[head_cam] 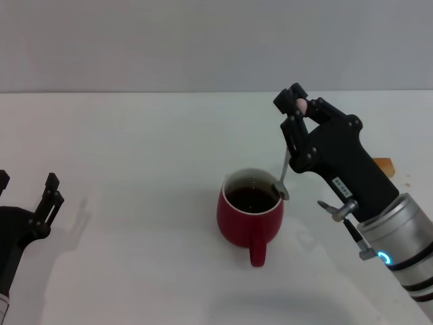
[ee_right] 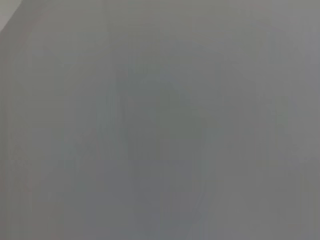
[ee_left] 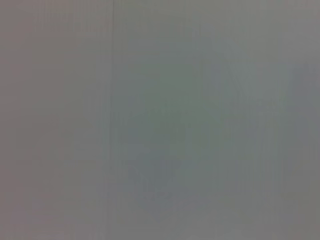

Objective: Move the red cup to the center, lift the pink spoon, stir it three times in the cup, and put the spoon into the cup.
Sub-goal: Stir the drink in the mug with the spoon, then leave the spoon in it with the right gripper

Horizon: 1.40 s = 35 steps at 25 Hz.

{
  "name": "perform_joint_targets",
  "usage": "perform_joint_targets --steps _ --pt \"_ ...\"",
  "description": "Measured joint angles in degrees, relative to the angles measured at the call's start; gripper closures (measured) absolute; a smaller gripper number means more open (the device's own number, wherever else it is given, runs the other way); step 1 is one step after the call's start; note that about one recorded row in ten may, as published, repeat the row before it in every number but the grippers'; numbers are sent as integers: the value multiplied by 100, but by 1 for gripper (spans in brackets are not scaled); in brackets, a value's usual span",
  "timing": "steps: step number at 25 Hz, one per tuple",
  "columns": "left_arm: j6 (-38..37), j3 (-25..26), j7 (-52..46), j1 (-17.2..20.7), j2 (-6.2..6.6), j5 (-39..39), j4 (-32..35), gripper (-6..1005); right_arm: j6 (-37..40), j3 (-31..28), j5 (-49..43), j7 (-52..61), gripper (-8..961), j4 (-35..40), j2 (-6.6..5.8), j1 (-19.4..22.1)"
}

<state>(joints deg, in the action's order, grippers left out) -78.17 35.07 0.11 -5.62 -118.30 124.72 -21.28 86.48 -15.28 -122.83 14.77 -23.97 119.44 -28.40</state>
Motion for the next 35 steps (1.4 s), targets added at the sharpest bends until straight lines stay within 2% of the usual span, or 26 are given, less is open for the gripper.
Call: perform_joint_targets --steps 21,35 --pt "-95 18 -143 0 -9 -1 117 184 -913 44 -237 0 955 -82 13 -121" --pt "-129 12 -147 27 -9 -1 124 184 -1709 23 -315 -49 955 -237 29 -430"
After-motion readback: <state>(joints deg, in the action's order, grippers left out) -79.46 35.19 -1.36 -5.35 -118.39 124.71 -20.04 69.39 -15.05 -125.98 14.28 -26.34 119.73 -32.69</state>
